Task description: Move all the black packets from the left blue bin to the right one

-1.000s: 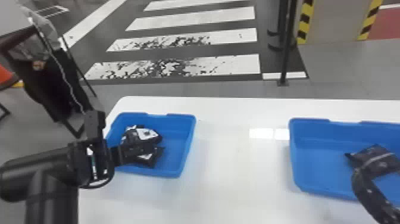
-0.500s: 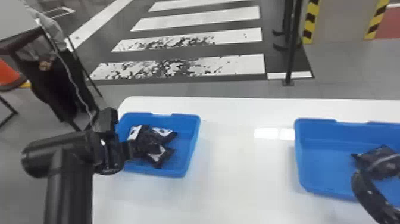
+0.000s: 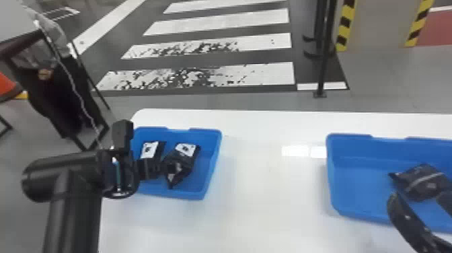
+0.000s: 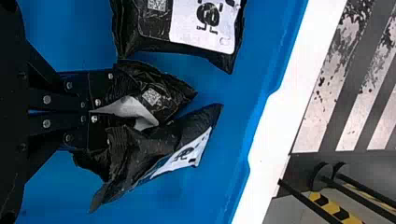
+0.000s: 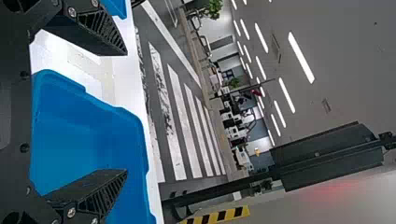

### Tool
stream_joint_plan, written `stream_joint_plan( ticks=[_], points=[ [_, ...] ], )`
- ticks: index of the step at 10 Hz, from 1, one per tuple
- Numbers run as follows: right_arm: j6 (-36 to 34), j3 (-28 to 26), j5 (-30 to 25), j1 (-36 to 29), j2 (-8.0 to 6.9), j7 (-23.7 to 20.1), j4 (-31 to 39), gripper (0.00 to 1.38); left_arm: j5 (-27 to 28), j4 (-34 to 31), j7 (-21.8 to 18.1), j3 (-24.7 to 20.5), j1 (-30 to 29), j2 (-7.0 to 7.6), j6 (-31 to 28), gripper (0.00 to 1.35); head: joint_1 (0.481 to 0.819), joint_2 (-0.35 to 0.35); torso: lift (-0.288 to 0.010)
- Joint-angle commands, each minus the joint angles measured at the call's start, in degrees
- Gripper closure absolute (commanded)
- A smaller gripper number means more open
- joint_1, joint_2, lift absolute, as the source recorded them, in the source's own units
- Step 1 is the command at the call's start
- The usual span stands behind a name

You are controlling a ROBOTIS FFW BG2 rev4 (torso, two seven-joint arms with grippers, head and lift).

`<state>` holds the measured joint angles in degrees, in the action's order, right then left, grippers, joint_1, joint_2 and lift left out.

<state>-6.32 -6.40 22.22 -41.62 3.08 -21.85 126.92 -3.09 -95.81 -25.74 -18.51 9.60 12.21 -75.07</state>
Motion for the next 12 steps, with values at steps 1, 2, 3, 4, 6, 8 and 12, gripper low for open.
stream_joint_plan(
  ticks=[1, 2, 3, 4, 6, 8, 12],
  points=[
    [-0.14, 0.00, 0.17, -0.14, 0.08, -0.03, 0.14, 0.14, -1.48, -5.51, -0.62, 0.00, -3.27, -0.08, 0.26, 1.20, 0.695, 0.223, -0.150],
    [-0.14, 0.00, 0.17, -0.14, 0.08, -0.03, 0.14, 0.13, -2.86, -10.01, -1.33, -0.34, -5.66, -0.08, 0.12, 1.20, 0.695, 0.217, -0.150],
    [-0.14, 0.00, 0.29, -0.14, 0.08, -0.03, 0.14, 0.13, -4.46, -14.93, -2.03, -0.57, -8.33, -0.08, -0.16, 1.20, 0.695, 0.208, -0.150],
    [-0.14, 0.00, 0.29, -0.14, 0.08, -0.03, 0.28, 0.13, -6.40, -19.29, -2.03, -0.91, -10.72, -0.34, -0.16, 1.20, 0.695, 0.203, -0.150],
    [-0.14, 0.00, 0.29, -0.14, 0.08, -0.12, 0.28, 0.13, -9.83, -28.01, -3.00, -1.49, -15.08, -1.22, 0.12, 1.20, 0.695, 0.176, -0.150],
    [-0.29, 0.35, 1.43, 0.14, 0.26, -0.56, 0.42, 0.13, -11.88, -32.93, -3.96, -0.23, -17.05, -2.28, 1.24, 1.20, 0.695, 0.135, -0.150],
    [-2.11, 1.72, 4.63, 1.83, 0.78, -2.58, 0.56, 0.13, -17.71, -37.01, -5.28, 4.68, -18.74, -2.72, 4.06, 1.20, 0.695, 0.069, -0.150]
  ],
)
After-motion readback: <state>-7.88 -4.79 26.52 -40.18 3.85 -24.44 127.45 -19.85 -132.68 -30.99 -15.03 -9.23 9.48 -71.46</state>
